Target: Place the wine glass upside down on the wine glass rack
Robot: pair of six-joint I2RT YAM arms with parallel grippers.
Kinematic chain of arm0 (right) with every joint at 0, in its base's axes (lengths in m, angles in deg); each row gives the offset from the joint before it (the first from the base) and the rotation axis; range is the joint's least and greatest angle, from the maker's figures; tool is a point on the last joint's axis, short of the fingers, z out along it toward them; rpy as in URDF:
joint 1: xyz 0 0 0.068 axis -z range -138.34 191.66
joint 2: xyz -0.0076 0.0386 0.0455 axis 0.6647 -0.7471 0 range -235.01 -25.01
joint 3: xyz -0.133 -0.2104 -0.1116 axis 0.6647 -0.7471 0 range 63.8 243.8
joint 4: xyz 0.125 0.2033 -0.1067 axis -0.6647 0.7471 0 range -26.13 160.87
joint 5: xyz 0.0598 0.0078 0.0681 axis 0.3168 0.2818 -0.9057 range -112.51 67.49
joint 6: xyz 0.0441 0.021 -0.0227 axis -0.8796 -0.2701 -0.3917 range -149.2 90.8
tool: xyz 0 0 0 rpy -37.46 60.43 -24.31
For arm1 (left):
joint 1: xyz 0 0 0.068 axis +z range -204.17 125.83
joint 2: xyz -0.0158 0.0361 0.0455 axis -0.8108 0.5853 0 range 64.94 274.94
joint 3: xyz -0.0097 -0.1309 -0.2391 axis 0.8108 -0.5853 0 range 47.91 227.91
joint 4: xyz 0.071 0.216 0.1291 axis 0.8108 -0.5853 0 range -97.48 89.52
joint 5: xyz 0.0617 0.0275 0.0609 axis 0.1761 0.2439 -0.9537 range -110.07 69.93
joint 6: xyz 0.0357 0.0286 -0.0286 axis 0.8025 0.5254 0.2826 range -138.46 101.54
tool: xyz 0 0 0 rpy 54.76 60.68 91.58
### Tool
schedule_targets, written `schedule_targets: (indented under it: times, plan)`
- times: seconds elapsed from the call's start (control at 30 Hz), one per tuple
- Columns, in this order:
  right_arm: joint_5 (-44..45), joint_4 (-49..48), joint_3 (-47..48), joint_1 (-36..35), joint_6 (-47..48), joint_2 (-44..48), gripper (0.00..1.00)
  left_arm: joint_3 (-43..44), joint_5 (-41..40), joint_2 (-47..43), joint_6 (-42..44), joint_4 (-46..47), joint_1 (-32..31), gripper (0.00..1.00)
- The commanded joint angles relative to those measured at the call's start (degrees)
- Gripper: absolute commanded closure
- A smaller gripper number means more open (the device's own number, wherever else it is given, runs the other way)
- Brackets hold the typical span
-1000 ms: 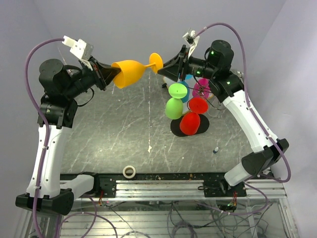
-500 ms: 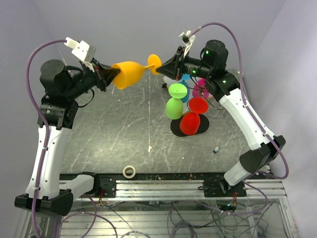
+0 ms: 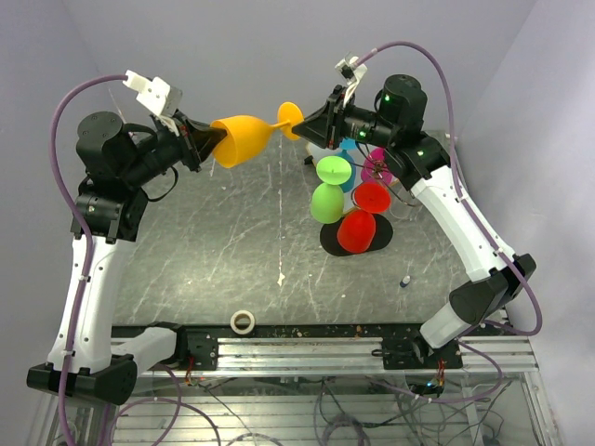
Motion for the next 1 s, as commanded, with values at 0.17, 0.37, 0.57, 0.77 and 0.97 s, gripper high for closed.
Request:
schedule_targets:
  times: [0.17, 0.37, 0.57, 0.77, 0.97]
  plan:
    - [2.42, 0.19, 1.06, -0.35, -0.07, -0.13, 0.79, 1.13, -0.21, -0.58, 0.7, 0.64, -0.65, 0.93]
    - [-2.34, -1.76, 0.23, -0.27, -1.07, 0.16, 0.82, 0.6, 0.08, -0.48, 0.92, 0.8, -0.65, 0.93]
    - [-3.34, -2.49, 0.06, -0.26, -1.84, -0.41, 0.91, 0.11, 0.56, -0.86, 1.07, 0.93, -0.69, 0.93]
    - [-0.19, -0.57, 1.09, -0.19, -0.23, -0.46, 1.0, -0.75, 1.12, -1.46, 1.16, 1.29, -0.73, 0.93]
    - [3.31, 0.85, 1.08, 0.59, 2.21, 0.88, 1.0, -1.97, 2.66, -2.2, 0.21, 2.33, -0.73, 0.76]
